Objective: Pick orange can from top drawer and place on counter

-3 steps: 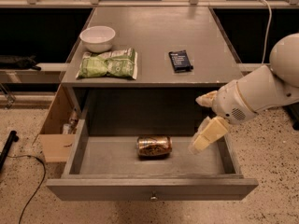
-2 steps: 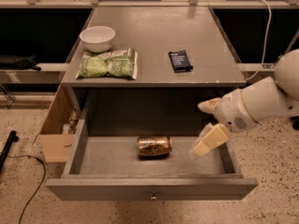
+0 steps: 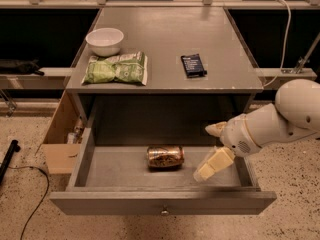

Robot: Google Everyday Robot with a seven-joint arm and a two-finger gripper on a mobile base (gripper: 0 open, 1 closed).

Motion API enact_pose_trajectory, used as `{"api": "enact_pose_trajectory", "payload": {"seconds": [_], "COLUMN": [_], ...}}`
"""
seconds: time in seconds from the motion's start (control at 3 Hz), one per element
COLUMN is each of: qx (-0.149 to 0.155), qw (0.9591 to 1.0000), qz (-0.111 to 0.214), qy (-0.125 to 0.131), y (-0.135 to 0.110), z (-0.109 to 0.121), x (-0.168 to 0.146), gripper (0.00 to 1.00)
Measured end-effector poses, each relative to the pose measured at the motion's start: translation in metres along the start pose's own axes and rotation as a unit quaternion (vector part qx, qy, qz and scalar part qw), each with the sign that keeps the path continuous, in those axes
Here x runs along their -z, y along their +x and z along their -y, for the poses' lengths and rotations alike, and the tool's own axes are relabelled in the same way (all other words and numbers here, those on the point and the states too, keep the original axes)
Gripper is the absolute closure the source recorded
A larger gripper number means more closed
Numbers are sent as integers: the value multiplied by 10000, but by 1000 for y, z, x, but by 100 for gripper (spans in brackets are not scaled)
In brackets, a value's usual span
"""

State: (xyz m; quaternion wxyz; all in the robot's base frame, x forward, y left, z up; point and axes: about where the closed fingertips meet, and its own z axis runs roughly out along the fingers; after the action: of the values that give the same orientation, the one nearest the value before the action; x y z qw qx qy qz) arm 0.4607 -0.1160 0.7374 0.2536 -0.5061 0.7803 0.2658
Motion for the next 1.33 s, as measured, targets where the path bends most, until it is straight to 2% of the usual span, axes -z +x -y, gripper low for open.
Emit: {"api": "enact_pose_trajectory", "payload": {"seconds": [0.33,1.0,1.33], "qx": [-100,-143,-152], "qw": [9998,9989,9989], "qz": [-23,-59,-5], "qy": [-157,-437,-444], "y": [2,-11,-8], "z": [8,17,13], "x": [-40,-110,-127], "gripper": [0,0,0]}}
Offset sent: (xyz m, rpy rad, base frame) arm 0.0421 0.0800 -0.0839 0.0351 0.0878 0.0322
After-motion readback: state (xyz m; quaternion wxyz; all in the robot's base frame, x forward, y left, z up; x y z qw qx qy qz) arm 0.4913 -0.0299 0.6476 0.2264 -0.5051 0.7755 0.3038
